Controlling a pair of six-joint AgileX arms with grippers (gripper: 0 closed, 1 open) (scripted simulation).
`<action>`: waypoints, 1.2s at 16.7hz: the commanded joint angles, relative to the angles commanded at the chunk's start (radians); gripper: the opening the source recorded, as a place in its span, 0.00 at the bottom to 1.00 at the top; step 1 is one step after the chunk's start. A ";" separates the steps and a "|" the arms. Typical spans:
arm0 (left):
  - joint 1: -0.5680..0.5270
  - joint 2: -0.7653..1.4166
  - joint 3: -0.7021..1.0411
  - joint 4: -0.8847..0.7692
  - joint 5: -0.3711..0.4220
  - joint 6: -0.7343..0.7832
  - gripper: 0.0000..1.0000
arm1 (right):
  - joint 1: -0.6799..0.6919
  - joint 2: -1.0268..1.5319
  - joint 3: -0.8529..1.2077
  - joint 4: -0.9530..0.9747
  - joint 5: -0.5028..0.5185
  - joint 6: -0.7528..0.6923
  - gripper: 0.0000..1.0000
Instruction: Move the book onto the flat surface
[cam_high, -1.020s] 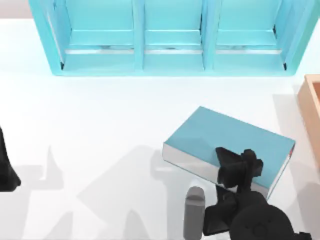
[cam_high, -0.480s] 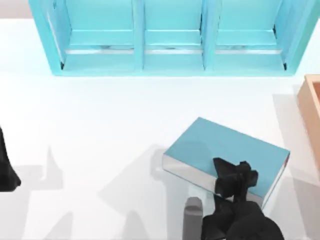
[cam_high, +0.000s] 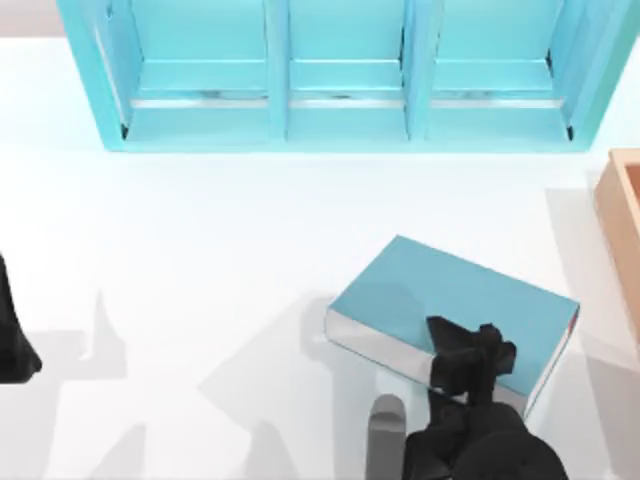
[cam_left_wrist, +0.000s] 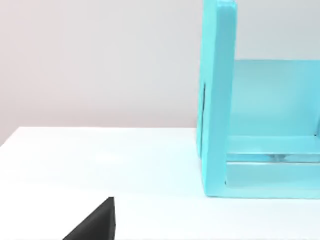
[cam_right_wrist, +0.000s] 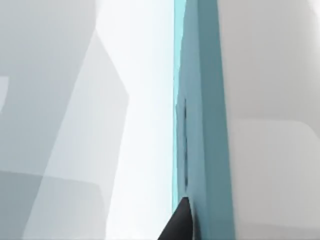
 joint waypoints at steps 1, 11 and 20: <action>0.000 0.000 0.000 0.000 0.000 0.000 1.00 | 0.000 0.000 0.000 0.000 0.000 0.000 0.38; 0.000 0.000 0.000 0.000 0.000 0.000 1.00 | 0.000 0.000 0.000 0.000 0.000 0.000 1.00; 0.000 0.000 0.000 0.000 0.000 0.000 1.00 | 0.012 0.002 0.003 -0.010 0.003 0.012 1.00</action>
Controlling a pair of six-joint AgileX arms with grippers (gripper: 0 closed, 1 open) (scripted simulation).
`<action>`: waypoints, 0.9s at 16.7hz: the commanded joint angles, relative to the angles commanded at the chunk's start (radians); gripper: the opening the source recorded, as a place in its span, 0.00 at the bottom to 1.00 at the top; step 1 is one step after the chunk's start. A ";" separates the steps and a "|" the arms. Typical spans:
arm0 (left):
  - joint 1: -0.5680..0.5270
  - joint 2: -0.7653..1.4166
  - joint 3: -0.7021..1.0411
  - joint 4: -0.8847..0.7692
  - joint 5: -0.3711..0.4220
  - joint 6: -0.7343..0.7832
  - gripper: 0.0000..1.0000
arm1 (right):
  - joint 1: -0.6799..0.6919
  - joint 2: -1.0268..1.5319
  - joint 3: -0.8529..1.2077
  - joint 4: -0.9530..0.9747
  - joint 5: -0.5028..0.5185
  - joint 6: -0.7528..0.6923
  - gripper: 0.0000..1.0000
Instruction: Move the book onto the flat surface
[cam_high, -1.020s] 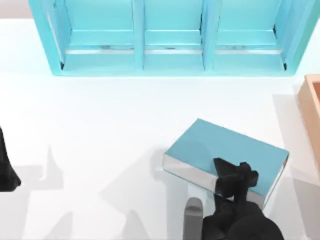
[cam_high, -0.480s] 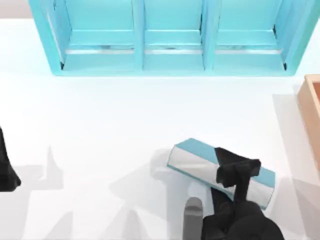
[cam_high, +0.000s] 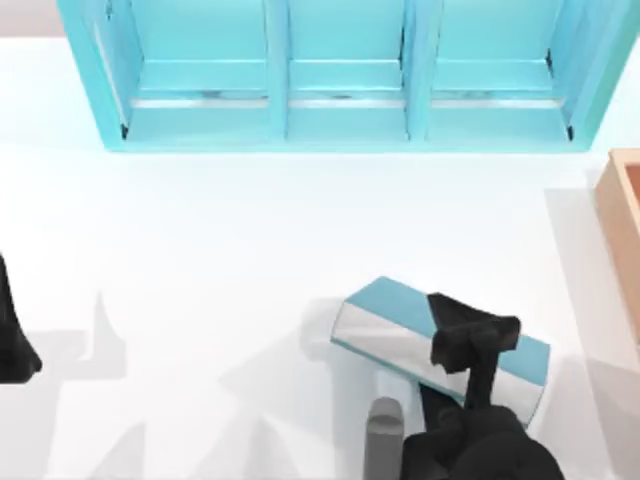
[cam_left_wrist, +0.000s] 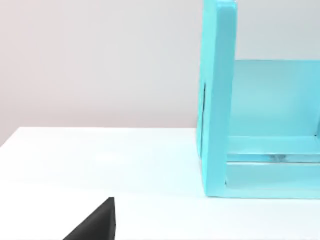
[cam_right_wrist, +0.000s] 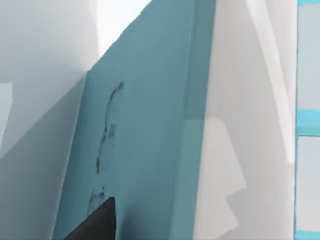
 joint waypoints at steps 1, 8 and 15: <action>0.000 0.000 0.000 0.000 0.000 0.000 1.00 | 0.020 0.002 0.007 -0.019 0.006 0.021 1.00; 0.000 0.000 0.000 0.000 0.000 0.000 1.00 | 0.327 0.033 0.119 -0.444 0.124 0.441 1.00; 0.000 0.000 0.000 0.000 0.000 0.000 1.00 | 0.609 0.047 0.257 -1.161 0.285 1.037 1.00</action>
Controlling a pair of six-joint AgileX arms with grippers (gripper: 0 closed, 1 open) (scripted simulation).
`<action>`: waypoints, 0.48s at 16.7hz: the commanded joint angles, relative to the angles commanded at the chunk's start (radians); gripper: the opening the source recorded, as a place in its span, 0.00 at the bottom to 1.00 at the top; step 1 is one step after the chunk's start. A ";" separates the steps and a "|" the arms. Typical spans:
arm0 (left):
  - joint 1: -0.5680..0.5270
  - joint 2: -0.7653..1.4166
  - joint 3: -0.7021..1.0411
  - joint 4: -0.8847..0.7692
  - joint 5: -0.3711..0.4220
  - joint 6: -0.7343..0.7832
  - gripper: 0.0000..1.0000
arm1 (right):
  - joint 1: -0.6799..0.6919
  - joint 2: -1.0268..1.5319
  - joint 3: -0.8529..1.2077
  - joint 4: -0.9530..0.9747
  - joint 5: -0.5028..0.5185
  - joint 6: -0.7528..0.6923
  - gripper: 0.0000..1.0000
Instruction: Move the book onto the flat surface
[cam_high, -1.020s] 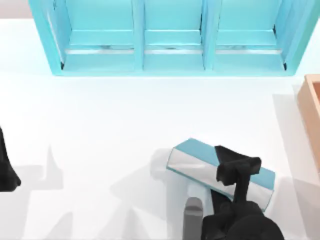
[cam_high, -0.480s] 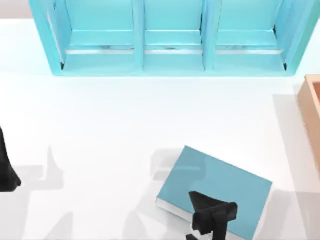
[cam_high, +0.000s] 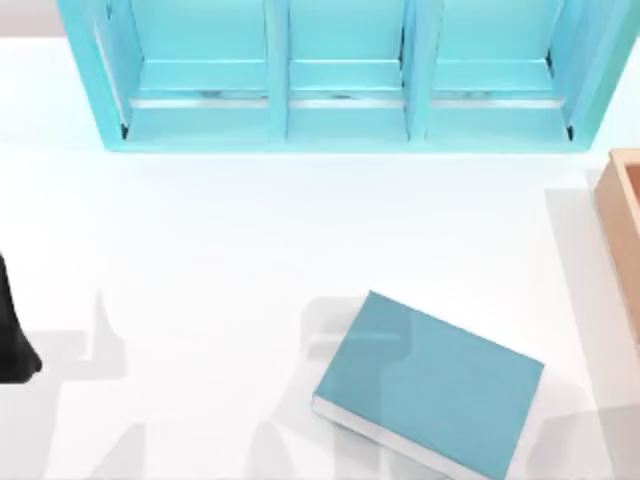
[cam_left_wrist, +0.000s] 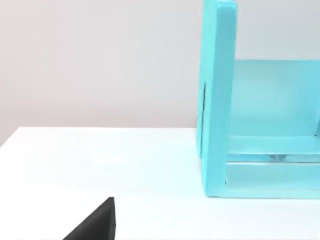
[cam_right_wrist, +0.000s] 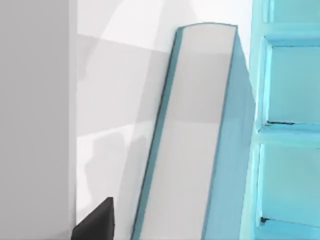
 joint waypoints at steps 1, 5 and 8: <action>0.000 0.000 0.000 0.000 0.000 0.000 1.00 | 0.023 -0.001 0.016 -0.094 0.020 0.073 1.00; 0.000 0.000 0.000 0.000 0.000 0.000 1.00 | 0.073 -0.007 0.065 -0.377 0.082 0.302 1.00; 0.000 0.000 0.000 0.000 0.000 0.000 1.00 | 0.081 -0.011 0.083 -0.480 0.106 0.386 1.00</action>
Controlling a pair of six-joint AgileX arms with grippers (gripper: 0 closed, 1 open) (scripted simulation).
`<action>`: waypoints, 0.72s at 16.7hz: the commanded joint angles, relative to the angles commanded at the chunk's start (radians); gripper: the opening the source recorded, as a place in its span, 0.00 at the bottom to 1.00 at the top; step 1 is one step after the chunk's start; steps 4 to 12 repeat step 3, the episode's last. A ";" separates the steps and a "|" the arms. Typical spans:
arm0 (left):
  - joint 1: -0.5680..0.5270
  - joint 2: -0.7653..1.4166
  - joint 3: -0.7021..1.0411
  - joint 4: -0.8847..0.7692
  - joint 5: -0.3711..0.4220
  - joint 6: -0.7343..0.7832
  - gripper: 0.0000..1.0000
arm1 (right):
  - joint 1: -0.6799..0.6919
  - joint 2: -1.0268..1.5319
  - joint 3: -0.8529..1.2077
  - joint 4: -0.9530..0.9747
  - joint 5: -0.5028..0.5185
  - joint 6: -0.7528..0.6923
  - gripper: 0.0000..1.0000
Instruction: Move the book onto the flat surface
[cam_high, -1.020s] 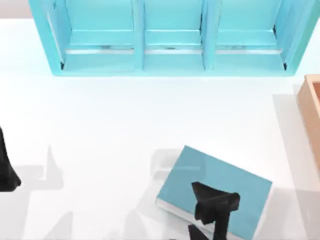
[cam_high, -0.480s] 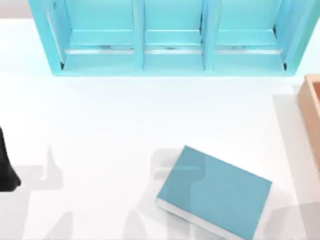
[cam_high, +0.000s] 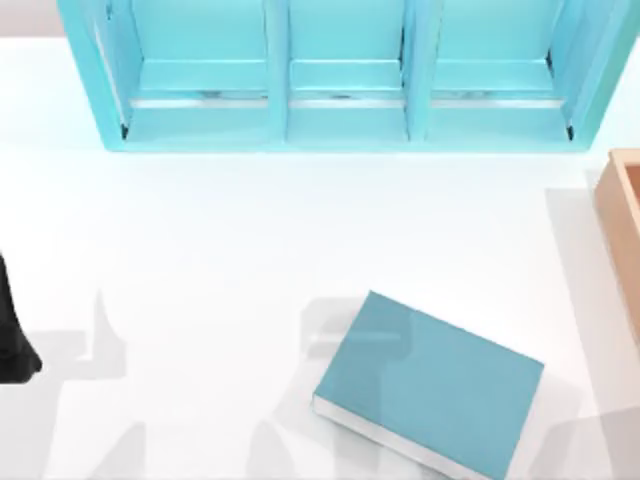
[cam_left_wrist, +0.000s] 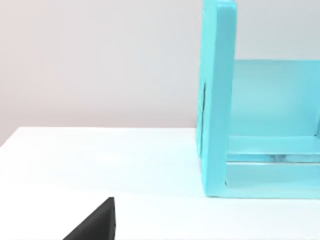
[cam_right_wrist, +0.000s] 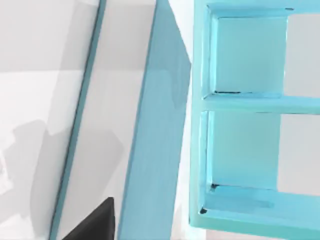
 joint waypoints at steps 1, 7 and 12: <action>0.000 0.000 0.000 0.000 0.000 0.000 1.00 | 0.001 0.000 0.002 -0.013 0.003 0.010 1.00; 0.000 0.000 0.000 0.000 0.000 0.000 1.00 | 0.001 0.000 0.003 -0.016 0.004 0.012 1.00; 0.000 0.000 0.000 0.000 0.000 0.000 1.00 | 0.001 0.000 0.003 -0.016 0.004 0.012 1.00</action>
